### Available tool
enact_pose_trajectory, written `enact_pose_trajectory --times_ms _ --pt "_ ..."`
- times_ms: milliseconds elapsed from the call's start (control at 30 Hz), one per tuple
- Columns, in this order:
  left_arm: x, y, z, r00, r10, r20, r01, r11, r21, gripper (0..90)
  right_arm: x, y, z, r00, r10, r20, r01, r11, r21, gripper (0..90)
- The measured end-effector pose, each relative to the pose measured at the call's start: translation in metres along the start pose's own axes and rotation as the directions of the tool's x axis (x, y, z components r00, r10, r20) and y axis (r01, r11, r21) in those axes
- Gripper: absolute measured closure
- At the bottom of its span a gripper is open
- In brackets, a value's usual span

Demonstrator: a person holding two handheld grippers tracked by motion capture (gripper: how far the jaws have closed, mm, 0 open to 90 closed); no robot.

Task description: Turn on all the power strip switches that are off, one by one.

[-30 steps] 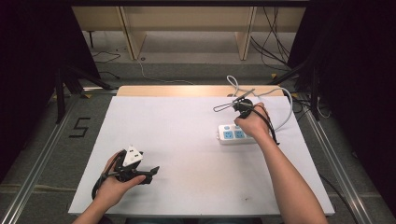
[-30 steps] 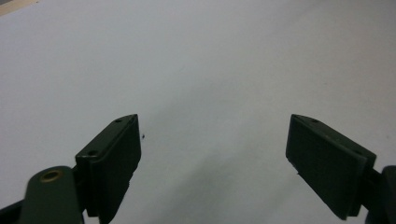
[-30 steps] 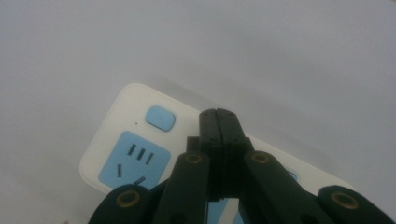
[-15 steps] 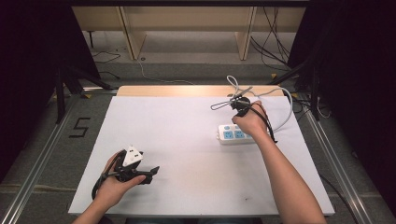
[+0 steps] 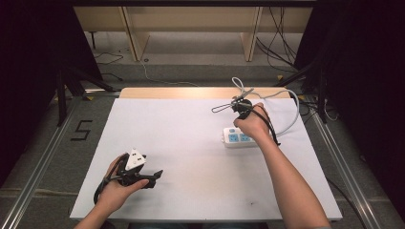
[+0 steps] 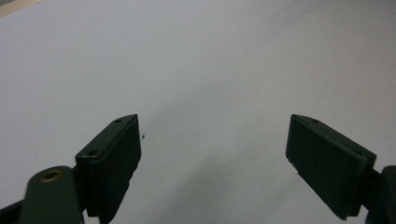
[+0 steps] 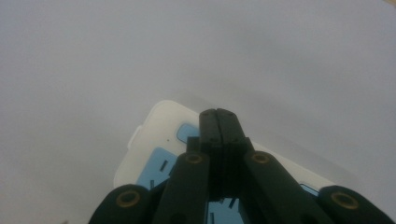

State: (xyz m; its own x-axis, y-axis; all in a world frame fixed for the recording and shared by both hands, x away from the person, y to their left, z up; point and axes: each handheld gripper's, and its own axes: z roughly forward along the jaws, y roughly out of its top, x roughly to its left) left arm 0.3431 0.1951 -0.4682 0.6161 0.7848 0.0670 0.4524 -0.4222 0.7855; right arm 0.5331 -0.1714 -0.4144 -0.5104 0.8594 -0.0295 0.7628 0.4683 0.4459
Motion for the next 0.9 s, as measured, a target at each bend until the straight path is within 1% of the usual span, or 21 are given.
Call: enact_pose_trajectory --times_ms 200,267,300,500,600,900 --pt "0.0006 0.0000 -0.0005 1.0000 -0.003 -0.001 0.003 1.0000 -0.001 17.9 0.0006 0.0005 0.0027 1.0000 -0.001 -0.003 0.001 1.000 0.008 90.0" --pt "0.0004 0.0000 -0.0002 1.0000 -0.005 0.000 0.005 1.0000 0.000 17.9 0.0017 0.0008 0.0031 1.0000 0.006 -0.005 -0.006 1.000 0.017 90.0" --pt "0.0004 0.0001 -0.0003 1.0000 -0.004 0.000 0.004 1.0000 0.000 18.0 0.0016 0.0008 0.0038 1.0000 0.000 -0.003 0.000 1.000 0.016 90.0" --pt "0.0004 0.0001 -0.0005 1.0000 -0.003 -0.001 0.003 1.0000 -0.001 18.0 0.0034 0.0017 0.0055 1.0000 0.003 -0.007 -0.003 1.000 0.020 90.0" --pt "0.0002 0.0001 -0.0003 1.0000 -0.004 0.001 0.004 1.0000 -0.001 17.9 0.0038 0.0023 0.0061 1.0000 -0.003 -0.010 0.003 1.000 0.022 90.0" --pt "0.0003 0.0001 -0.0004 1.0000 -0.004 0.001 0.004 1.0000 -0.001 18.0 0.0046 0.0033 0.0078 1.0000 0.001 -0.010 -0.001 0.999 0.035 90.0"
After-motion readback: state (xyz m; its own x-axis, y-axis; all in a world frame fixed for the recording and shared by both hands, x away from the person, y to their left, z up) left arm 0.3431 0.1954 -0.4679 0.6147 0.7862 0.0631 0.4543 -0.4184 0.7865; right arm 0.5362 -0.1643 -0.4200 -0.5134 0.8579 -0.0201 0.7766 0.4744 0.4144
